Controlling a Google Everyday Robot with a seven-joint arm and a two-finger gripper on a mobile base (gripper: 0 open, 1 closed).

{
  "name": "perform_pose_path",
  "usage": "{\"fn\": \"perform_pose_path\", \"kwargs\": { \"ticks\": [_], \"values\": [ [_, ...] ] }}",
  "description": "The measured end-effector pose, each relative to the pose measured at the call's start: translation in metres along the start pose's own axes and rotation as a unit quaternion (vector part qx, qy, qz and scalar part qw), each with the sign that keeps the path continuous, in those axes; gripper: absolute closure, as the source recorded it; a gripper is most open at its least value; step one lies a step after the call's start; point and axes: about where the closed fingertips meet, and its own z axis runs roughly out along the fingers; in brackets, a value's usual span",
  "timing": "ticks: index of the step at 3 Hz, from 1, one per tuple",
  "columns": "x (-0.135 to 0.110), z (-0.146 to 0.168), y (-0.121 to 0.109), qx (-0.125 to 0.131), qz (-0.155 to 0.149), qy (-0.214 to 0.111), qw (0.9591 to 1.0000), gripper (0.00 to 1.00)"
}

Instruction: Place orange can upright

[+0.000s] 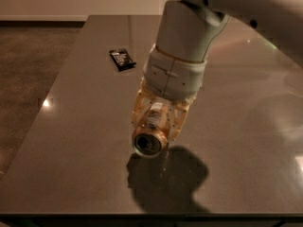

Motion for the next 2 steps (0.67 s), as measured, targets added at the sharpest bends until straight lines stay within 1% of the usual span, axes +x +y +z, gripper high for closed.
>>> {"fn": "perform_pose_path", "kwargs": {
  "ticks": [1, 2],
  "values": [
    [0.012, -0.022, -0.017, 0.064, 0.102, -0.075, 0.9899, 1.0],
    [0.028, -0.042, -0.026, 0.135, 0.222, -0.153, 0.9533, 1.0]
  ]
}}
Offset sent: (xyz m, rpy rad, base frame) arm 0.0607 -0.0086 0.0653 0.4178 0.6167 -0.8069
